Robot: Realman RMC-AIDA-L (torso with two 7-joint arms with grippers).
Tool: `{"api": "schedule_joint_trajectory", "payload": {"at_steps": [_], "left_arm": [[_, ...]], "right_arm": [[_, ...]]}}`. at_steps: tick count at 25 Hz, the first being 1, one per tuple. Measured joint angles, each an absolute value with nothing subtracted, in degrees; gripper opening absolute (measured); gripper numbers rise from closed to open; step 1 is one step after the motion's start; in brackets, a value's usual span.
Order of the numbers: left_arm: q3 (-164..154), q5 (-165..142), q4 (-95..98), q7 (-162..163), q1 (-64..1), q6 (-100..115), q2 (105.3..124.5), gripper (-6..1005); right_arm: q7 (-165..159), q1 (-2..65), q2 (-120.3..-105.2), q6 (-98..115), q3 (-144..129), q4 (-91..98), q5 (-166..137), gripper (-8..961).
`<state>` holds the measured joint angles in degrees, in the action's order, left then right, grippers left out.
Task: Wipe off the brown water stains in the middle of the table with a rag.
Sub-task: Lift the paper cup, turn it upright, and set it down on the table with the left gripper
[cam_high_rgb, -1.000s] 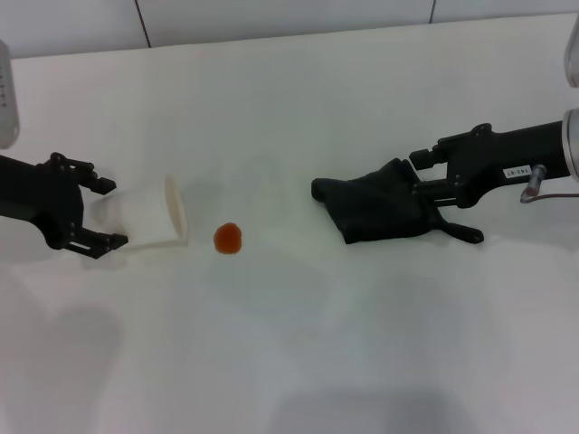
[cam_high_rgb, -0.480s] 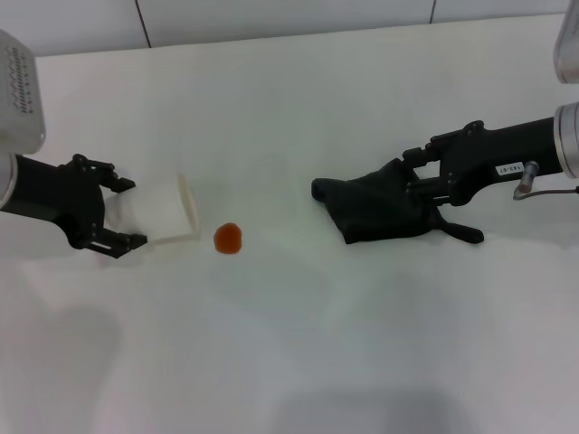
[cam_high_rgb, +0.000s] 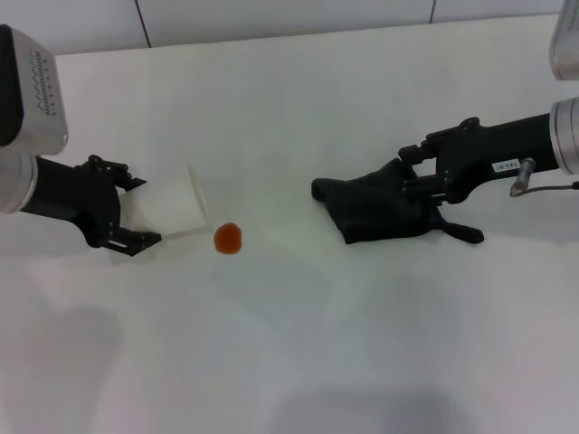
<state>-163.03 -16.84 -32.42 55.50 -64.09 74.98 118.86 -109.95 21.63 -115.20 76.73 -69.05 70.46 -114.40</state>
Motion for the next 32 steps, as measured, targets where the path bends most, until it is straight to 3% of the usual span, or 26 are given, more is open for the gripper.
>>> {"api": "schedule_joint_trajectory", "payload": {"at_steps": [20, 27, 32], "left_arm": [[-163.0, -5.5, -38.8, 54.1, -61.9, 82.0, 118.74, 688], [-163.1, 9.1, -36.9, 54.0, -57.0, 87.9, 117.23, 683], [-163.1, 11.8, -32.0, 55.4, -55.0, 85.5, 118.36, 682]], "right_arm": [[-109.9, 21.6, -115.05, 77.2, -69.1, 70.5, -114.4, 560], [-108.7, 23.0, -115.07, 77.3, -69.4, 70.4, -114.4, 560], [-107.5, 23.1, -115.11, 77.3, -70.4, 71.0, -114.4, 560]]}}
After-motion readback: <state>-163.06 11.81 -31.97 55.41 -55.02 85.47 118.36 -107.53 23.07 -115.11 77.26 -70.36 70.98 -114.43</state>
